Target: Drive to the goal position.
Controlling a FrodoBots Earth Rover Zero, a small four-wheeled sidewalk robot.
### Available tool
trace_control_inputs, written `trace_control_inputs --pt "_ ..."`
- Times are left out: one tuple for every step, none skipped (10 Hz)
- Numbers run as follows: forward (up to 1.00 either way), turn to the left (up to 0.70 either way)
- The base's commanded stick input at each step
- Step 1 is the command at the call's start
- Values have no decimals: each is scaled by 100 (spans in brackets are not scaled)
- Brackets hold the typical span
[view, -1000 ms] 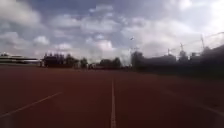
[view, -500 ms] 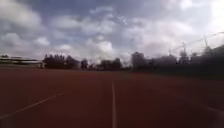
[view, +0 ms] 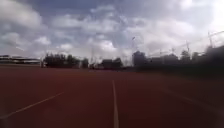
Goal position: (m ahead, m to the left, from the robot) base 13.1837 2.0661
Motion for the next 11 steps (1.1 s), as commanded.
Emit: trace_control_inputs --pt "70 0" --pt "70 0" --pt "70 0" --pt "70 0" --pt "70 0" --pt "70 0" --pt "70 0" --pt "70 0" --pt "70 0" --pt "70 0" --pt "70 0"
